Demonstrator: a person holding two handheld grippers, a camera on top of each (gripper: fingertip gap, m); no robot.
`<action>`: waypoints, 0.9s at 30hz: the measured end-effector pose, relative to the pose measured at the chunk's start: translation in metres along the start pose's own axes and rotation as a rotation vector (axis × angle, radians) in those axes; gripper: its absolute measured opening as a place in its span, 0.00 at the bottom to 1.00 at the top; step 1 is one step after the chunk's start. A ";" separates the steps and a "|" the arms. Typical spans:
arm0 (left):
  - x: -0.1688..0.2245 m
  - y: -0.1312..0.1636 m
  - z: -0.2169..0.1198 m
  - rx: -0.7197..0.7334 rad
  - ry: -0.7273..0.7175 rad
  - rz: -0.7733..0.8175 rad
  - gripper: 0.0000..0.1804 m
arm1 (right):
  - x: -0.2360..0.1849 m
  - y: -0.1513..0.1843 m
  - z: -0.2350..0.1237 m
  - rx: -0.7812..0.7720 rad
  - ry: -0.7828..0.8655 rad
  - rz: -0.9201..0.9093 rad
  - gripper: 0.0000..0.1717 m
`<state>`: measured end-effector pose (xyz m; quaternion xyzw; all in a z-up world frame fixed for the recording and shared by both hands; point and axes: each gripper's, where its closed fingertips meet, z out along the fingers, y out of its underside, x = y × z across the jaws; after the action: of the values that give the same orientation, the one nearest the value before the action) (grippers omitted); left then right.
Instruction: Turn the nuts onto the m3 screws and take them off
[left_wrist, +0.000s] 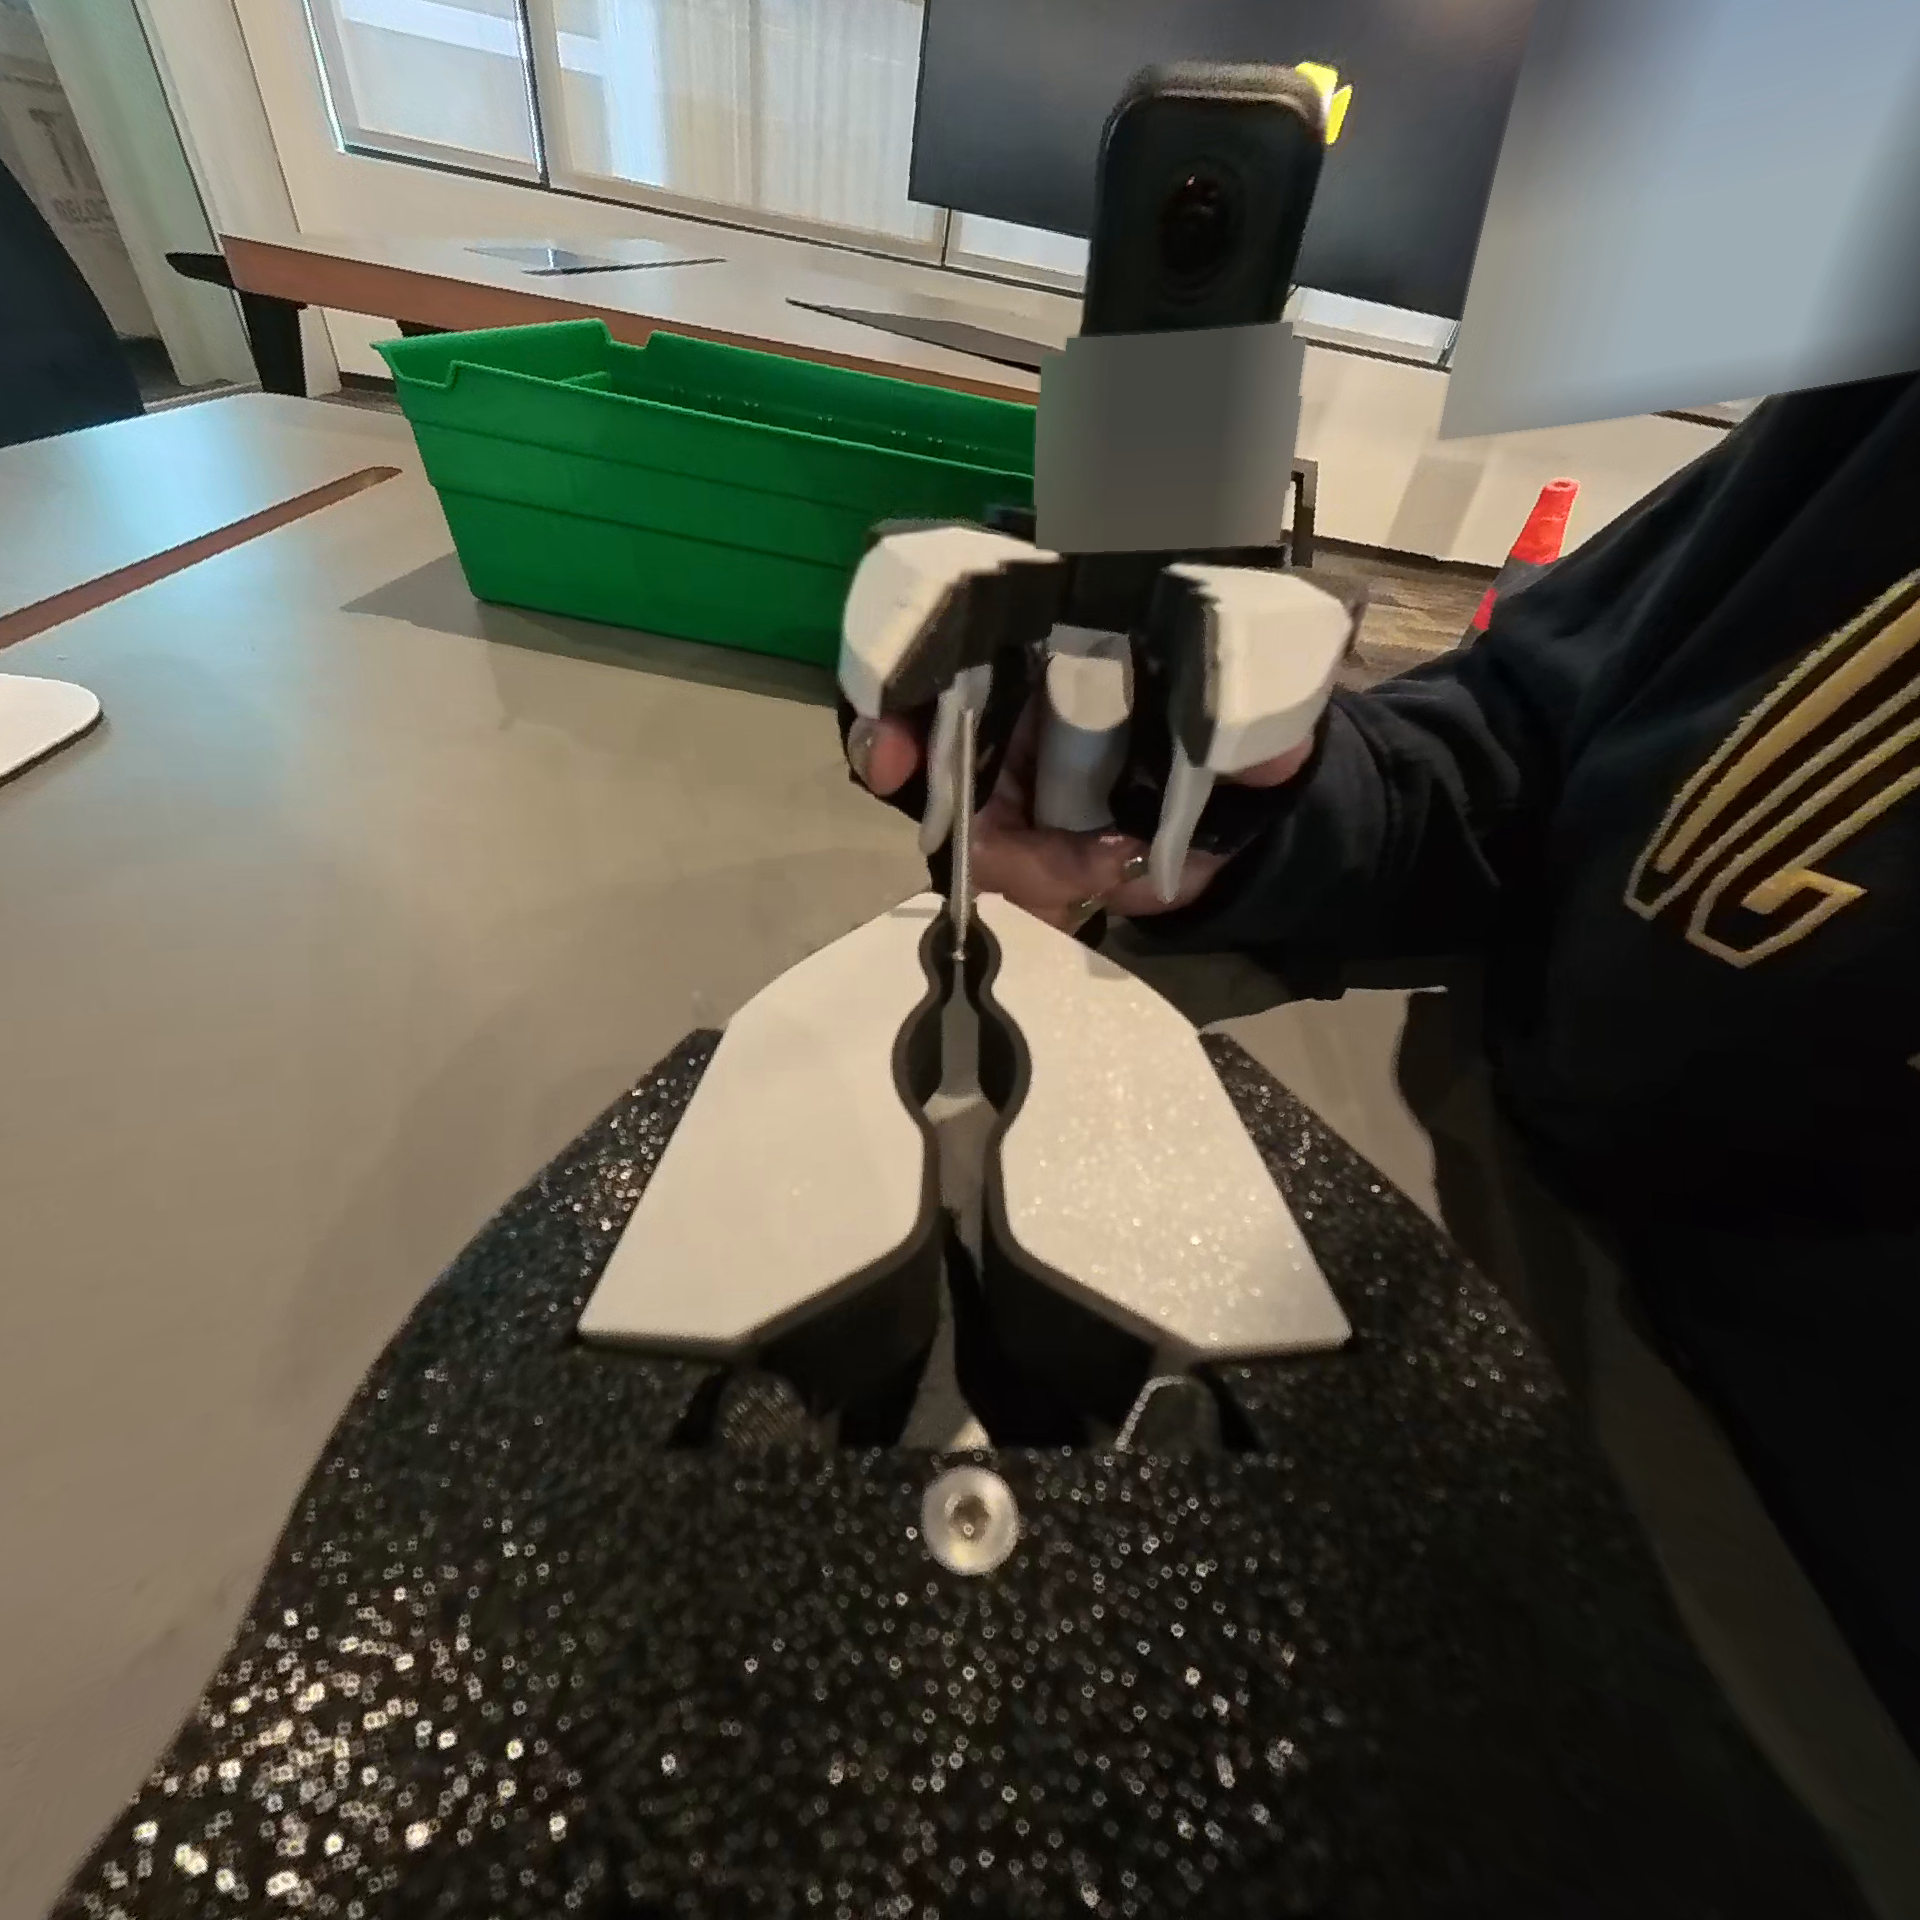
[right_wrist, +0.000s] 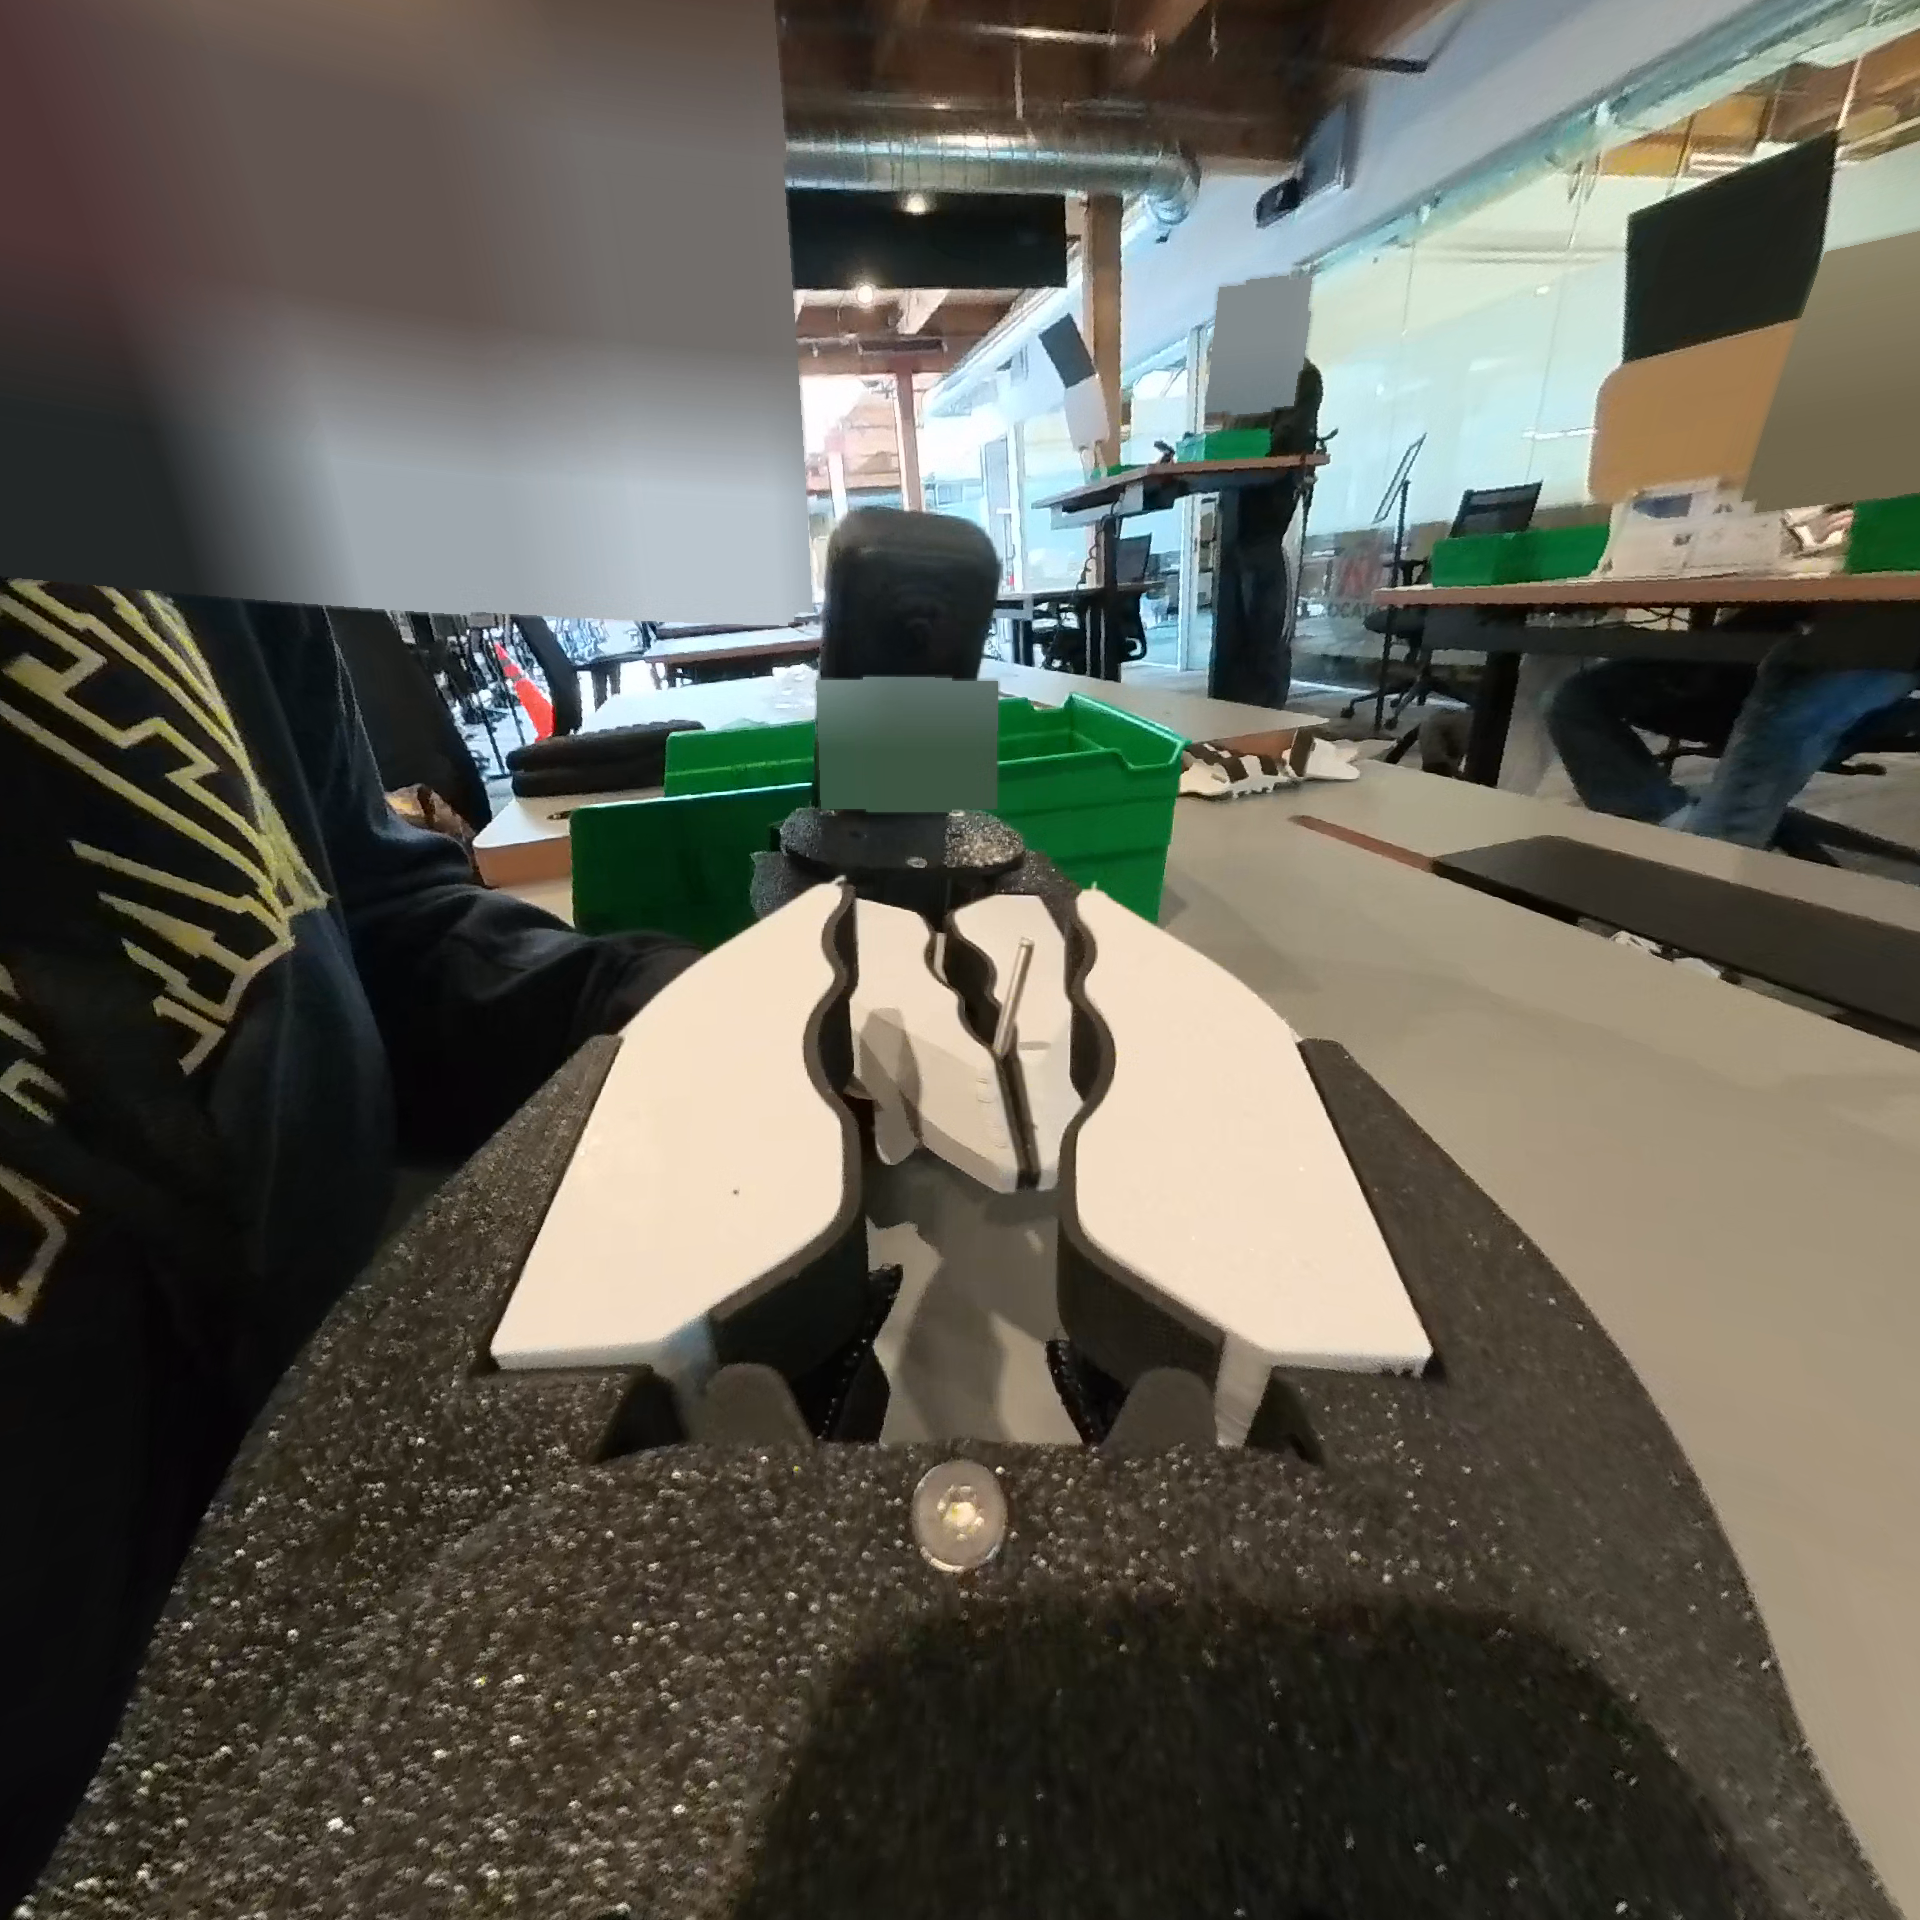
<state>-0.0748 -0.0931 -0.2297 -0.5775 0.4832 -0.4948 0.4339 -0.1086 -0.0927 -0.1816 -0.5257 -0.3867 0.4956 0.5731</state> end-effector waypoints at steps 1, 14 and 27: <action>0.000 0.000 0.000 0.002 -0.001 0.000 0.00 | -0.001 0.001 0.000 -0.004 0.001 -0.007 0.22; -0.012 -0.014 -0.013 0.121 -0.108 0.017 0.01 | 0.068 -0.010 -0.048 0.053 0.427 -0.165 0.21; -0.009 -0.007 -0.007 0.066 -0.088 0.033 0.01 | 0.146 0.053 -0.123 -0.601 0.857 -0.259 0.04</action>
<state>-0.0809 -0.0832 -0.2229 -0.5760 0.4565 -0.4773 0.4816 0.0323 0.0200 -0.2630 -0.7697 -0.3046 0.0295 0.5603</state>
